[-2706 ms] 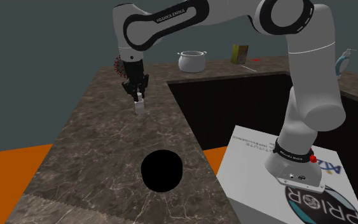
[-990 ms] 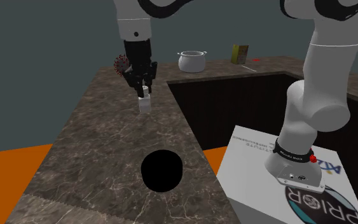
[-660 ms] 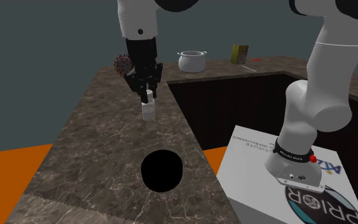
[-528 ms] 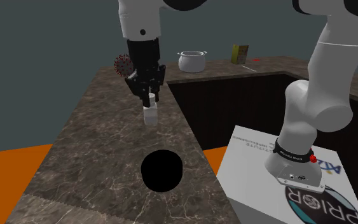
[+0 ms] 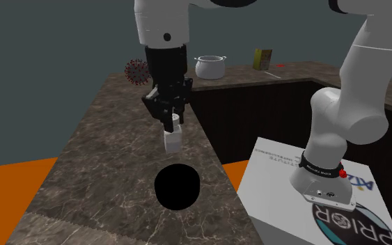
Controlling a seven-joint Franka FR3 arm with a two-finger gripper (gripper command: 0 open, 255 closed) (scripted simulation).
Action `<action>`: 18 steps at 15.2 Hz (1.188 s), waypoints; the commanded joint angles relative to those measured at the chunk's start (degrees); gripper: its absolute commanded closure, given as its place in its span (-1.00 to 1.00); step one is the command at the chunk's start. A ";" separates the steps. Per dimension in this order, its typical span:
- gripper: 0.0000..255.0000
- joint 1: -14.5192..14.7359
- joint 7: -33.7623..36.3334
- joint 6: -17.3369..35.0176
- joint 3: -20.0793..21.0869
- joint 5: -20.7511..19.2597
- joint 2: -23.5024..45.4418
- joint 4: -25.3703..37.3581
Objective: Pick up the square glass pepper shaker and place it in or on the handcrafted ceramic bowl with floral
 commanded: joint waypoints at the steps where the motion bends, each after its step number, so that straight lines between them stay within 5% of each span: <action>1: 1.00 0.14 0.31 1.32 0.16 0.05 -0.10 -1.41; 18: 1.00 0.33 0.92 14.52 0.47 -0.73 2.21 -12.45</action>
